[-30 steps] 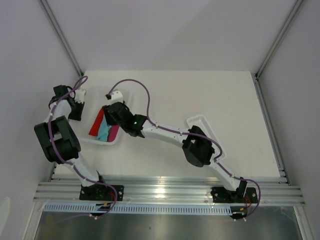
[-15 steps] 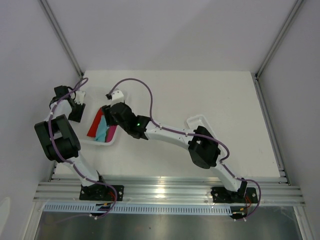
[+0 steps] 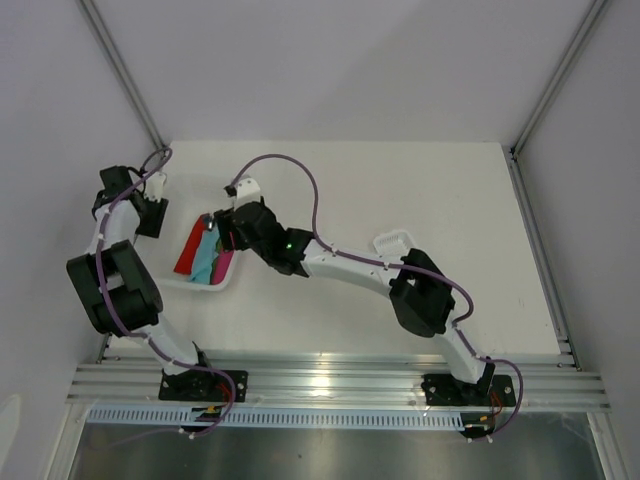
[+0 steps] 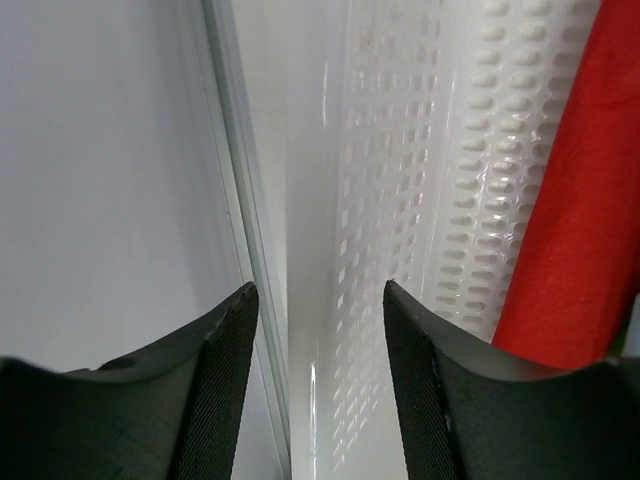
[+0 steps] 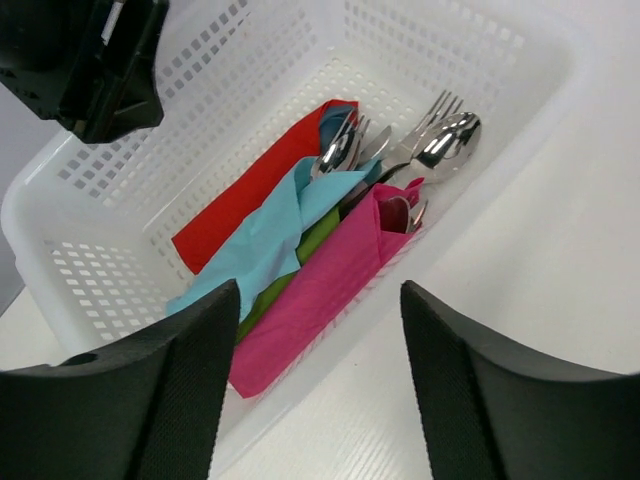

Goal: Place the utensils on the paper napkin and roll it up

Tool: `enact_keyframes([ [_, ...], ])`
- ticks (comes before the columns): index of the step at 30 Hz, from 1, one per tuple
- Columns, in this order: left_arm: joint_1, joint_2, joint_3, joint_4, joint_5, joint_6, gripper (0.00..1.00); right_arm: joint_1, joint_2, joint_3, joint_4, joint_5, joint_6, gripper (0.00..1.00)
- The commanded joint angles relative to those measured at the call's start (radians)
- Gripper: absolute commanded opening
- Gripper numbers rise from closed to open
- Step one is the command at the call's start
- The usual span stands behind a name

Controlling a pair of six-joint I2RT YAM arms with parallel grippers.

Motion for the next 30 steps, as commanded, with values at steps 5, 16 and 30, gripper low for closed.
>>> enact_keyframes([
  [5, 0.01, -0.14, 0.024, 0.042, 0.1, -0.028, 0.64, -0.059, -0.156, -0.082, -0.036, 0.002, 0.027, 0.77],
  [16, 0.01, -0.266, 0.022, 0.013, 0.175, -0.056, 1.0, -0.199, -0.364, -0.292, -0.203, 0.13, 0.158, 0.99],
  [30, 0.008, -0.416, -0.033, -0.091, 0.163, -0.055, 0.99, -0.38, -0.608, -0.514, -0.547, 0.394, 0.283, 0.99],
])
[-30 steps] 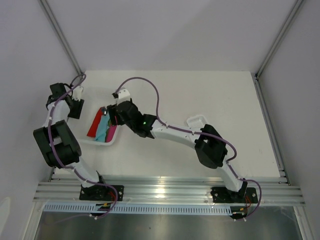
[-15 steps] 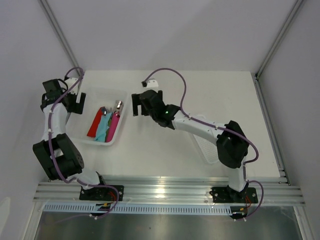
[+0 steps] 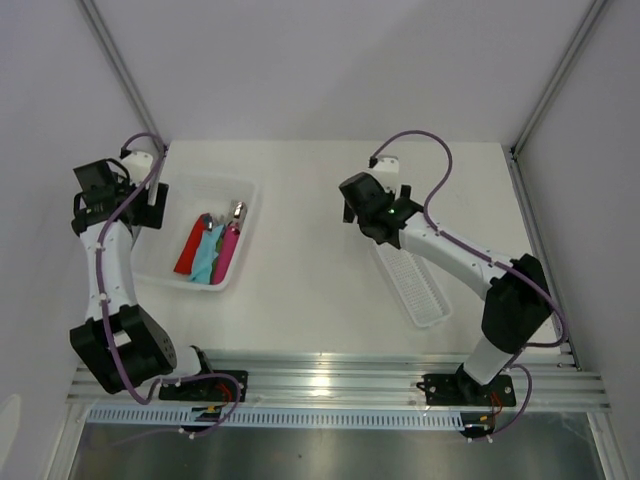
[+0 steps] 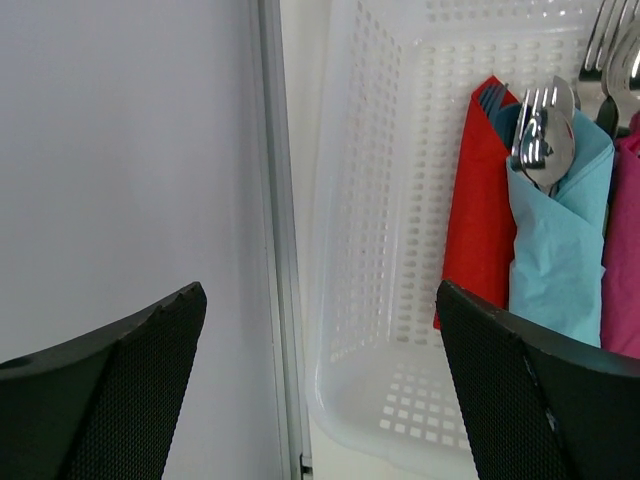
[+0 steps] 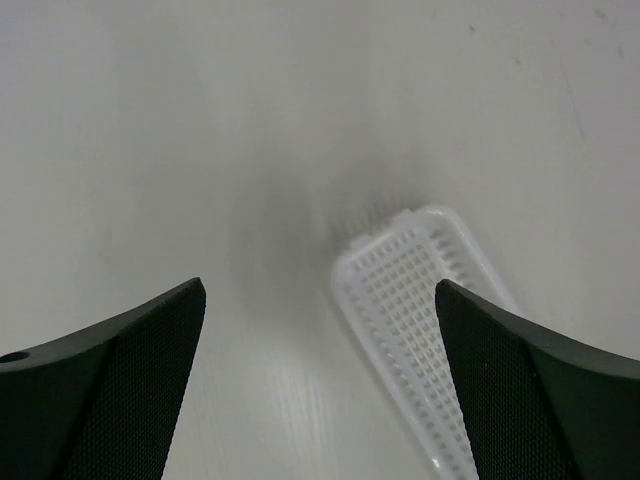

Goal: Place the utensils on the paper napkin and roll it up

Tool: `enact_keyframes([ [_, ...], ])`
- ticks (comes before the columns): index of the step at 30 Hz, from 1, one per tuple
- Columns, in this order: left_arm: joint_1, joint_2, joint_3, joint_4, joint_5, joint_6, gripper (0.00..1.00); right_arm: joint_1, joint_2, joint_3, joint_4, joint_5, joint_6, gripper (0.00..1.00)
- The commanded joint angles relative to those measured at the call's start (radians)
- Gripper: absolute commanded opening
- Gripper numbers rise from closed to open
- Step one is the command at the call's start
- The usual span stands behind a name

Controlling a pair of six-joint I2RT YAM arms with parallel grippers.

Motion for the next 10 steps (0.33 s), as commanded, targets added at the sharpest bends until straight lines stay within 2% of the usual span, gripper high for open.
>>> enact_keyframes([
  [1, 0.006, -0.056, -0.025, -0.047, 0.01, -0.009, 1.0, -0.03, -0.125, -0.117, -0.039, 0.078, 0.053, 0.99],
  [6, 0.001, -0.105, -0.071, -0.06, -0.005, 0.006, 0.99, -0.085, -0.306, -0.272, 0.013, 0.08, 0.069, 0.99],
  [10, -0.008, -0.138, -0.091, -0.074, -0.016, 0.012, 0.99, -0.12, -0.39, -0.352, 0.021, 0.077, 0.079, 1.0],
])
